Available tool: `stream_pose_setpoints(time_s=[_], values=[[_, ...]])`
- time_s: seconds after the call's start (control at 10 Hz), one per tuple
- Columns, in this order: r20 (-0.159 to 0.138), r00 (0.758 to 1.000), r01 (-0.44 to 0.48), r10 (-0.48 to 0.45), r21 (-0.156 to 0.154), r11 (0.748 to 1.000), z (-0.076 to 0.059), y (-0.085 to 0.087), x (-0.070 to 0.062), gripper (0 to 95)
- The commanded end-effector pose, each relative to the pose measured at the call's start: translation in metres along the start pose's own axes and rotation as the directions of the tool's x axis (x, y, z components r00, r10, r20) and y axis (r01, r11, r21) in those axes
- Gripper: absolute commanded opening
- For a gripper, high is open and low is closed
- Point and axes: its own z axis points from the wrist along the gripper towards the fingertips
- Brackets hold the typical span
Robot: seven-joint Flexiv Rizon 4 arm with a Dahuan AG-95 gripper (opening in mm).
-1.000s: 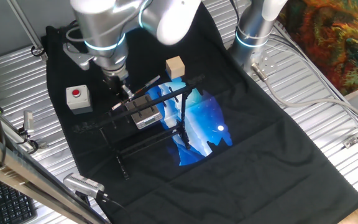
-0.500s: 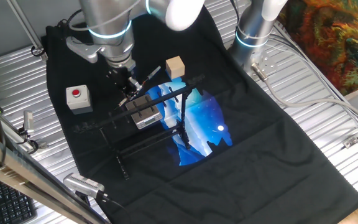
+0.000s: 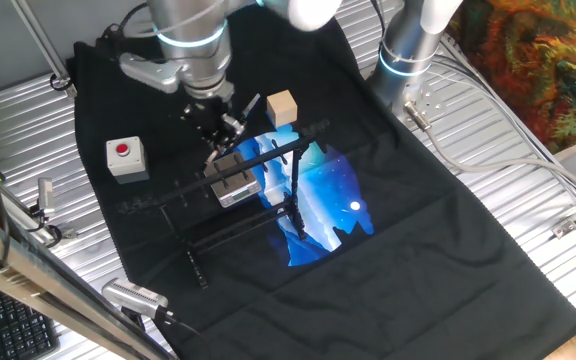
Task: Place the brush on the pen rack
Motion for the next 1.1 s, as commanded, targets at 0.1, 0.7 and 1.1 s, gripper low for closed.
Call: stream_pose_setpoints(time_s=[0.1,0.7,1.1], values=[[0.005,0.999,0.033,-0.033,0.002,0.999,-0.009,0.012,0.012,0.0],[0.003,0.983,0.184,-0.184,0.003,0.983,-0.021,0.014,0.022,0.0],[-0.015,0.955,0.296,-0.295,0.016,0.955,-0.035,0.009,0.036,0.0]])
